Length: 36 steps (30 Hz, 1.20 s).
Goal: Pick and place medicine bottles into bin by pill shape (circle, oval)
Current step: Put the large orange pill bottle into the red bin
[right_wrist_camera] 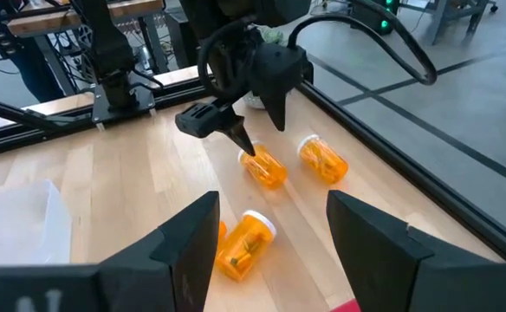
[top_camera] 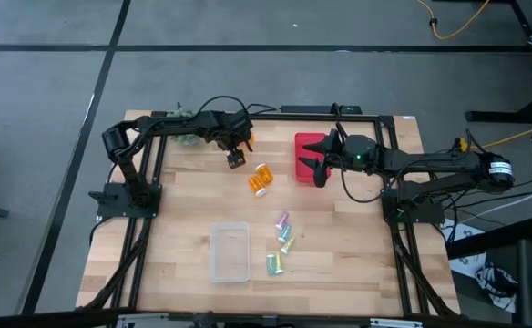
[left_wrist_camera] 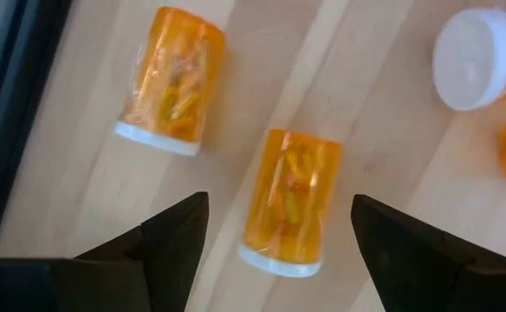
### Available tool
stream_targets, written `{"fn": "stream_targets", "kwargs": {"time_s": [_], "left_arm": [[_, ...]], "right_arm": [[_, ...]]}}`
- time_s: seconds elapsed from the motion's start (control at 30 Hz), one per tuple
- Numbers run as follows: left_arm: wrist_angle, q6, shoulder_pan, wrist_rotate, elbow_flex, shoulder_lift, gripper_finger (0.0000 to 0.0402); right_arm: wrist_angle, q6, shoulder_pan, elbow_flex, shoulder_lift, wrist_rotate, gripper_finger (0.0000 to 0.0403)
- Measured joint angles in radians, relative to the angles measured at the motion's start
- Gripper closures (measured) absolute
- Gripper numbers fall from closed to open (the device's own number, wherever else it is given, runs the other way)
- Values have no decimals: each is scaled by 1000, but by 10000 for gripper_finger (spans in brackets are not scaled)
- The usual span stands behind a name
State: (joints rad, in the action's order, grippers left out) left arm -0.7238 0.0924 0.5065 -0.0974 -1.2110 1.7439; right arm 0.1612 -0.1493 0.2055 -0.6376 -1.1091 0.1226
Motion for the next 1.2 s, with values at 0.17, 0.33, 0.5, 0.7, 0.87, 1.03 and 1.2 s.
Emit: {"fn": "stream_targets", "kwargs": {"time_s": [0.17, 0.33, 0.5, 0.7, 0.87, 1.03, 1.2], "left_arm": [[8, 5, -7, 3, -1, 10, 124], [20, 23, -11, -38, -1, 48, 124], [20, 23, -11, -39, -1, 90, 124], [24, 22, -11, -39, -1, 132, 124], [26, 18, -11, -39, -1, 157, 124], [31, 18, -22, -46, -1, 159, 139], [32, 17, -37, -51, -1, 159, 194]], "right_arm": [[-18, -3, 0, 0, 0, 0, 186], [-31, -3, 0, 0, 0, 0, 186], [-33, -2, 0, 0, 0, 0, 186], [-34, 0, 0, 0, 0, 0, 186], [-33, 0, 0, 0, 0, -1, 186], [-35, 0, 0, 0, 0, -1, 186], [-37, 0, 0, 0, 0, -1, 186]]}}
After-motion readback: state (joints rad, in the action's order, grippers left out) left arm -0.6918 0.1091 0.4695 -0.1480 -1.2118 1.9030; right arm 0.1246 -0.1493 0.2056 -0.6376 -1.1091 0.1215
